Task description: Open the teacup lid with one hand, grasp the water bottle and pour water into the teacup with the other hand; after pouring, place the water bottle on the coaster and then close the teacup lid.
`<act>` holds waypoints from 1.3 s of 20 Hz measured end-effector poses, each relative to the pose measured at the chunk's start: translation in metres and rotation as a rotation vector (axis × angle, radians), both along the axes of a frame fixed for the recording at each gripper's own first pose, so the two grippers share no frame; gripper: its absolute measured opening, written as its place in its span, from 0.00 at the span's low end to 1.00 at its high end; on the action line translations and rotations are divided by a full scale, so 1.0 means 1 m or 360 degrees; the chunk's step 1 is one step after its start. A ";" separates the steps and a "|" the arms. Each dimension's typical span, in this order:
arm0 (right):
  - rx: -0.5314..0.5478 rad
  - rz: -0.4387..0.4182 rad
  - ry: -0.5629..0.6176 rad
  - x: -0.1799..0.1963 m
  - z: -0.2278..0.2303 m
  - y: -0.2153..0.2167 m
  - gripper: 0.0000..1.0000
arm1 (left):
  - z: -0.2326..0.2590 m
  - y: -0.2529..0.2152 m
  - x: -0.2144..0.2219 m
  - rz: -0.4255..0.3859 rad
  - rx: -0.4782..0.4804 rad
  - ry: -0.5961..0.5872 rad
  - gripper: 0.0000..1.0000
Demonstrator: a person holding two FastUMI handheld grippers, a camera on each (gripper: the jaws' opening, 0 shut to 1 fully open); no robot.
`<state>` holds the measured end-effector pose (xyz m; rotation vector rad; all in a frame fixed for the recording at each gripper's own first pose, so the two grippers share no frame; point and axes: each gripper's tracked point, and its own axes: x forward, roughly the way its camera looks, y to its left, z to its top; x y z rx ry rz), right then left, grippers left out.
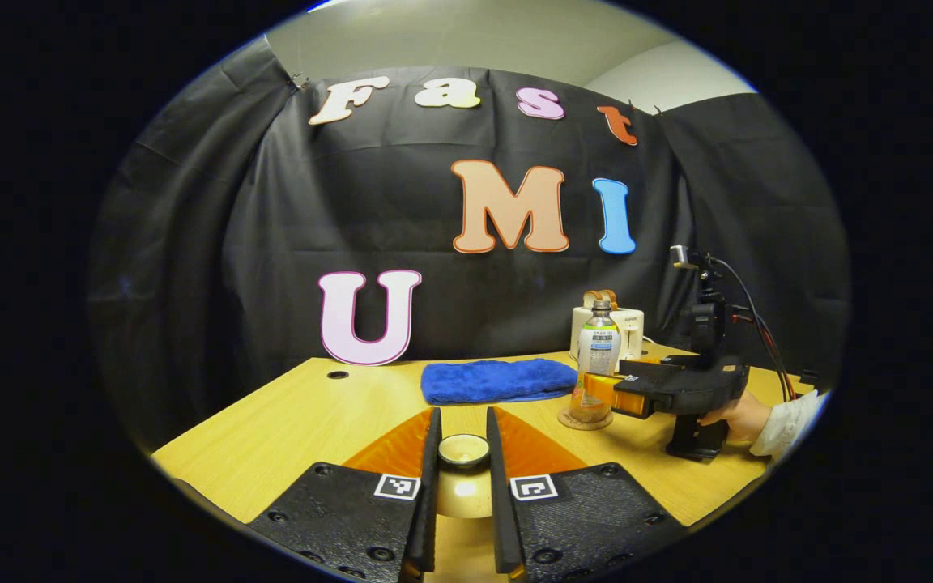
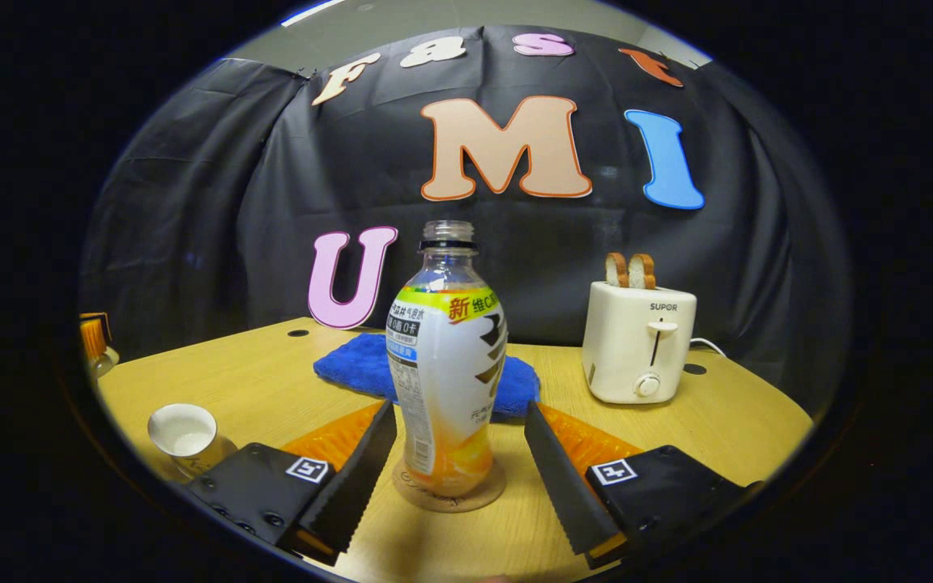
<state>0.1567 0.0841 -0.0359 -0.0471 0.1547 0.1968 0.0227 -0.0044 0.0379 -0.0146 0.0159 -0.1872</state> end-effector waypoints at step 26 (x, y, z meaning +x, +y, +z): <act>0.0148 -0.0008 -0.0048 -0.044 0.018 -0.034 0.96 | -0.065 -0.049 0.060 -0.0065 0.0102 0.0150 0.40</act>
